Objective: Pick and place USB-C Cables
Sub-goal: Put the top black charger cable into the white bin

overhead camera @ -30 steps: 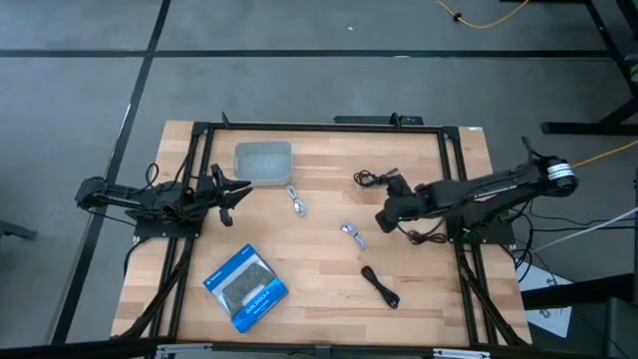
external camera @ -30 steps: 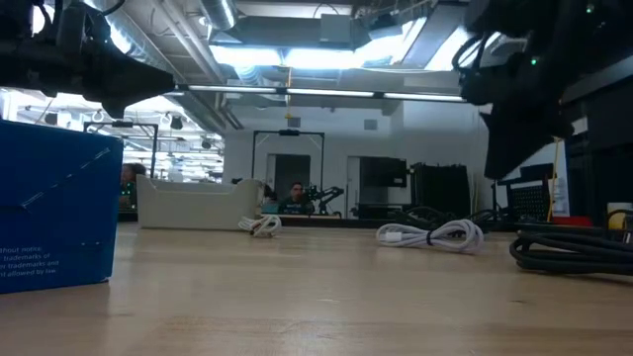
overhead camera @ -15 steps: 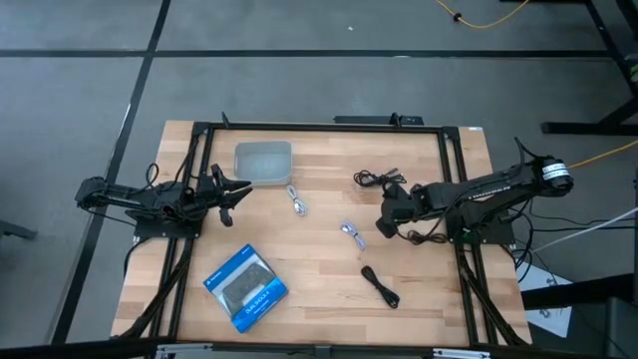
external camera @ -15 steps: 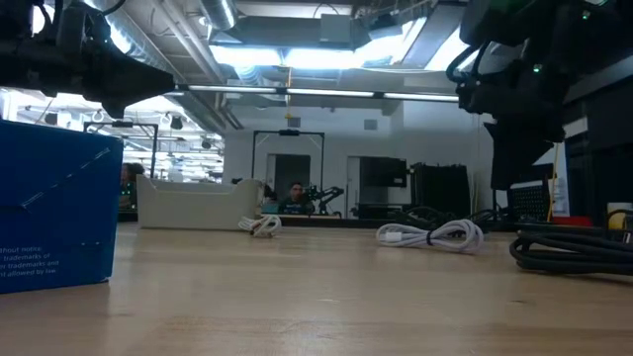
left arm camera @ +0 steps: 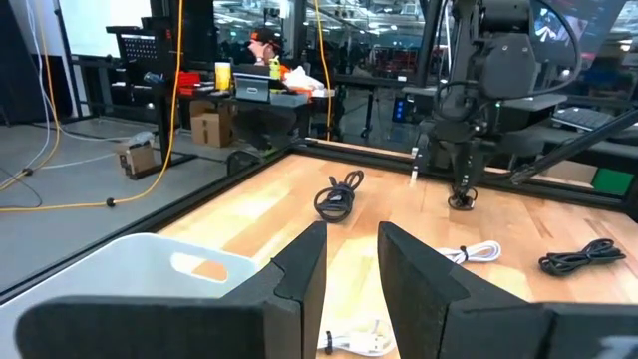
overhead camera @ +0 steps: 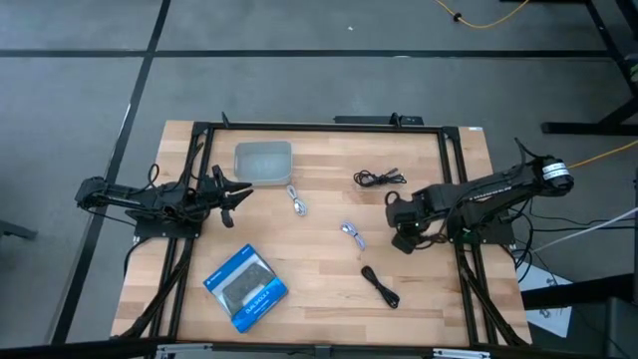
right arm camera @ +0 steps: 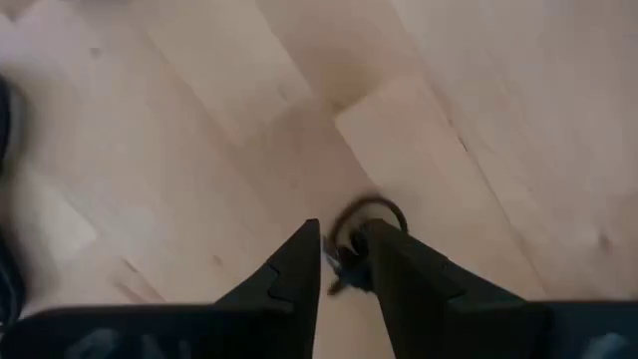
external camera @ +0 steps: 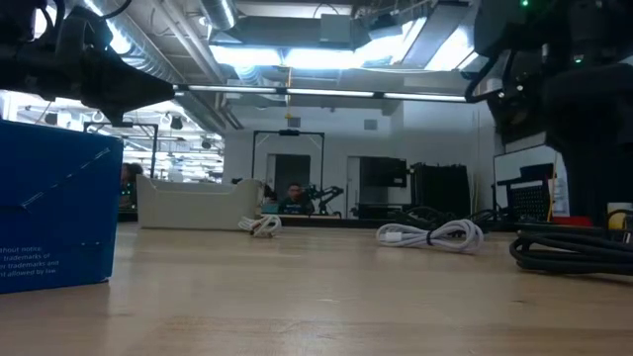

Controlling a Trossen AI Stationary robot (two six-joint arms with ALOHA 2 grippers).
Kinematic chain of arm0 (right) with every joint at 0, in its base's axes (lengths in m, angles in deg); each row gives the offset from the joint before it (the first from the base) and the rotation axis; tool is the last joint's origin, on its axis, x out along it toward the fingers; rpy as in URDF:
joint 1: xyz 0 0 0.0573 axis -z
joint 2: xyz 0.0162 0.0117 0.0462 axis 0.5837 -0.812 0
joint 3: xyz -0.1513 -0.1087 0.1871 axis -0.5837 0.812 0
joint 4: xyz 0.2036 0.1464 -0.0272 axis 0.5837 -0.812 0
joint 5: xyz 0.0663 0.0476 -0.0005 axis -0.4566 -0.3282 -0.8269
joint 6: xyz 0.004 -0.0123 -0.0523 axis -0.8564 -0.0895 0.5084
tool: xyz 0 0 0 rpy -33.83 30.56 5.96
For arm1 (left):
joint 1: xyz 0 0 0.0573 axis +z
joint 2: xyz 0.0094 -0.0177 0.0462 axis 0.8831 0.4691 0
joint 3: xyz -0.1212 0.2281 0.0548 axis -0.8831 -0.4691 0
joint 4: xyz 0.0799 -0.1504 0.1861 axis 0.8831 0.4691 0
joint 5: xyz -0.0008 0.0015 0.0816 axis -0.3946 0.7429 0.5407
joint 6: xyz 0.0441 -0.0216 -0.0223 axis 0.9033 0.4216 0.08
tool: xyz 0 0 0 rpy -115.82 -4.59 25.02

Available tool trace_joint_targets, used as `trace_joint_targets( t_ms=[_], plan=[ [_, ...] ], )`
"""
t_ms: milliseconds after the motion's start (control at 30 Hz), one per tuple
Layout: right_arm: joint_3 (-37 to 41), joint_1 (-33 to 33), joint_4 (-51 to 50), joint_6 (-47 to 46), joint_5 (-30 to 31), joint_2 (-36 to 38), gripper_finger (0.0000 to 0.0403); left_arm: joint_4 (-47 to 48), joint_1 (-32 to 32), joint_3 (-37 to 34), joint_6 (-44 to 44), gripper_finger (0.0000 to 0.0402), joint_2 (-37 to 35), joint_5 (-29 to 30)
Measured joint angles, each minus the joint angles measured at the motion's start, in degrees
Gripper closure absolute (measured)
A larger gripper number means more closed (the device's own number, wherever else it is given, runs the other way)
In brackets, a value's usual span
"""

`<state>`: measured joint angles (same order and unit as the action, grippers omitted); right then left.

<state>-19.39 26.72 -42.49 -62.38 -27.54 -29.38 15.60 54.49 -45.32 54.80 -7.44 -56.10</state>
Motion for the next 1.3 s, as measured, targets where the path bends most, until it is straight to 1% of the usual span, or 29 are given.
trace_joint_targets(
  t_ms=[100,267,367,567,667,833,967,1067,1167,1300],
  plan=[
    [0.0,-1.3,-4.8,-4.5,-1.3,0.0,0.0309,0.0,0.0,0.0,0.0,0.0315,0.0,0.0],
    [0.0,-6.2,-11.2,-12.7,-3.6,0.0,0.0309,0.0,0.0,0.0,0.0,0.0315,0.0,0.0],
    [0.0,-9.3,-10.5,-13.3,-3.0,0.0,0.0309,0.0,0.0,0.0,-0.1,0.0315,0.0,0.0],
    [0.0,-13.2,-10.5,-11.9,1.1,0.0,0.0309,0.0,0.0,0.0,-0.1,0.0315,0.0,0.0],
    [0.0,-14.2,-9.6,-12.0,5.0,0.0,0.0309,0.0,0.0,0.0,-0.1,0.0315,0.0,0.0],
    [1.1,-14.7,-8.6,-12.1,7.0,0.0,0.0309,0.0,0.0,0.0,-0.1,0.0315,0.0,0.0],
    [4.4,-14.7,-6.2,-12.4,5.3,0.0,0.0309,0.0,0.0,0.0,-0.1,0.0315,0.0,0.0],
    [7.0,-14.7,-5.6,-15.1,5.1,0.0,0.0309,0.0,0.0,0.0,-0.1,0.0315,0.0,0.0],
    [9.5,-14.7,-1.6,-16.3,4.8,0.0,0.0309,0.0,0.0,0.0,-0.1,0.0315,0.0,0.0],
    [12.9,-14.7,3.5,-16.1,1.9,0.1,0.0309,0.0,0.0,0.0,0.0,0.0315,0.0,0.0]
  ],
)
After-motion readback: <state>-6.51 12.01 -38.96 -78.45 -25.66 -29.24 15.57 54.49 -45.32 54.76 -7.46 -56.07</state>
